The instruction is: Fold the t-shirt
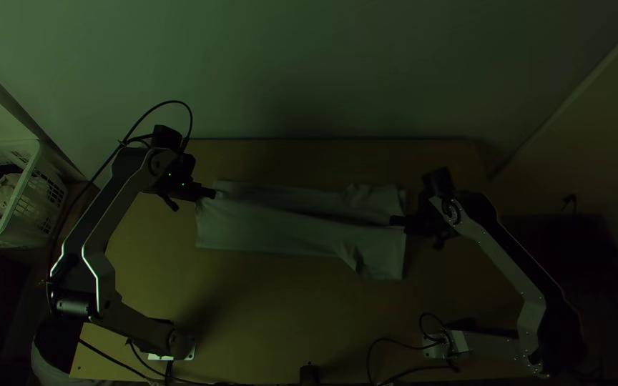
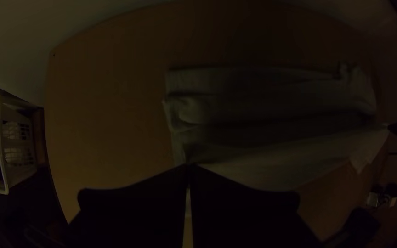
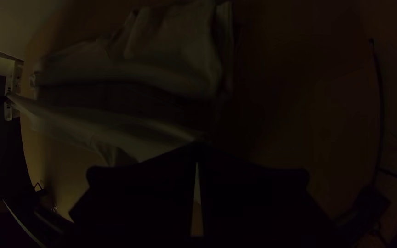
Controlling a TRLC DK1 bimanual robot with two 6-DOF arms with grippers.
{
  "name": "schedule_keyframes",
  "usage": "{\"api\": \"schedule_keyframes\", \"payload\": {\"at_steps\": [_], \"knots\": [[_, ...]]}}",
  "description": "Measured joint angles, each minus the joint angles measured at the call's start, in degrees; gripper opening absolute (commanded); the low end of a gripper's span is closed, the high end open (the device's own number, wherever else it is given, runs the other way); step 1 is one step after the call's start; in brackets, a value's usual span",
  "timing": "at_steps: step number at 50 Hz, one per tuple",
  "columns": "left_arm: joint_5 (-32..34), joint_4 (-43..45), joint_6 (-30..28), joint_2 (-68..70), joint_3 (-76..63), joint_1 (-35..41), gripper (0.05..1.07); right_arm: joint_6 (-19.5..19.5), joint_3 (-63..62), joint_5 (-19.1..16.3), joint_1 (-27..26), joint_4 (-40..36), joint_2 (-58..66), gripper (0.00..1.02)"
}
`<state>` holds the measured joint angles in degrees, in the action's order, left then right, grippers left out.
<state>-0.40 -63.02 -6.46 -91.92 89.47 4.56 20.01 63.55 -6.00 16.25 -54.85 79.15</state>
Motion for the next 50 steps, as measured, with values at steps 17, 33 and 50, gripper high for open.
{"api": "schedule_keyframes", "payload": {"at_steps": [17, 33, 50], "knots": [[0.0, 0.2, 0.0, -8.2, 9.2, 0.0, 0.08, -1.2, 8.4, 0.0, -3.5, 2.7, 10.3, 0.03], [0.0, 0.2, 0.0, -14.8, 12.8, 0.0, 0.08, -1.5, 18.6, 0.0, -5.6, 4.7, 21.8, 0.03], [2.7, 4.3, 2.4, -19.8, 14.4, -0.2, 1.03, -2.2, 25.3, 0.2, -6.0, 8.0, 29.9, 0.72]]}}
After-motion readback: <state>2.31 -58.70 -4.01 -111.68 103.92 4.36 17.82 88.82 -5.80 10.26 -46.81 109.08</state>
